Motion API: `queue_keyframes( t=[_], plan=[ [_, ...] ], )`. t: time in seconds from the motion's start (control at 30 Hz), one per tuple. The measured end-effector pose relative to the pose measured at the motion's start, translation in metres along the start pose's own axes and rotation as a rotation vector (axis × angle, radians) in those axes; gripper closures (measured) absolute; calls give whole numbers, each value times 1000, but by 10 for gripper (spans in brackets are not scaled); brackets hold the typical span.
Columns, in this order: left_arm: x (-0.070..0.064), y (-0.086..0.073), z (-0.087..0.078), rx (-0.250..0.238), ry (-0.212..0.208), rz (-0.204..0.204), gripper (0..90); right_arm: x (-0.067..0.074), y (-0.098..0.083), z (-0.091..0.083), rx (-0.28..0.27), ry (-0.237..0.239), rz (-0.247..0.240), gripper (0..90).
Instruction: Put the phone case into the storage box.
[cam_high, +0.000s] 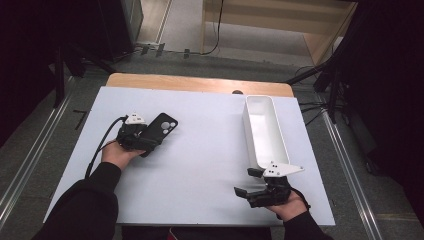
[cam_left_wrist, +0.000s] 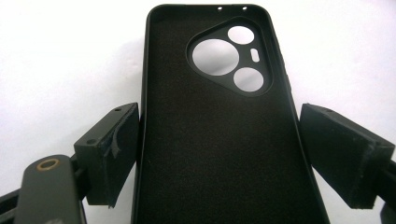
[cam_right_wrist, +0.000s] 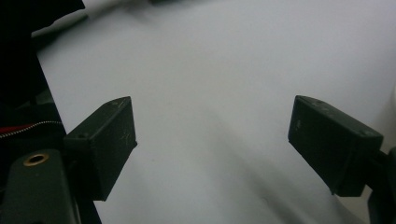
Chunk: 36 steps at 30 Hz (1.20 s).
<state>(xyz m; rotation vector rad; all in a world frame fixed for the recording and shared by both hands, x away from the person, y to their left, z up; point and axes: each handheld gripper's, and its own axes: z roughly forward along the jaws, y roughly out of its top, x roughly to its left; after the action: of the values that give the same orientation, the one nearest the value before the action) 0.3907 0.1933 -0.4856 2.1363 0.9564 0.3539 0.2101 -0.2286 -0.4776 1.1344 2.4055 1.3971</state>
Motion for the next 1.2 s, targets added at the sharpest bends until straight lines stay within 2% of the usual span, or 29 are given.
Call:
queue_keyframes(
  t=[0.2,0.33,0.5,0.73,0.83,1.0,1.2],
  plan=[
    [-5,4,-5,-30,-29,-17,147,0,1,0,-8,2,4,136],
    [-9,5,-7,-46,-46,-49,147,1,1,0,-6,-4,0,136],
    [-14,8,-10,-56,-58,-69,146,2,1,0,-9,-2,14,136],
    [-26,12,-15,-80,-78,-69,145,2,2,-1,-20,-6,13,136],
    [-33,14,-17,-98,-74,-62,145,2,2,-1,-27,-3,22,136],
    [-42,16,-19,-115,-80,-60,145,4,5,-3,-40,-20,1,136],
    [-48,16,-19,-124,-88,-67,145,3,6,-2,-28,-12,40,136]
  ],
)
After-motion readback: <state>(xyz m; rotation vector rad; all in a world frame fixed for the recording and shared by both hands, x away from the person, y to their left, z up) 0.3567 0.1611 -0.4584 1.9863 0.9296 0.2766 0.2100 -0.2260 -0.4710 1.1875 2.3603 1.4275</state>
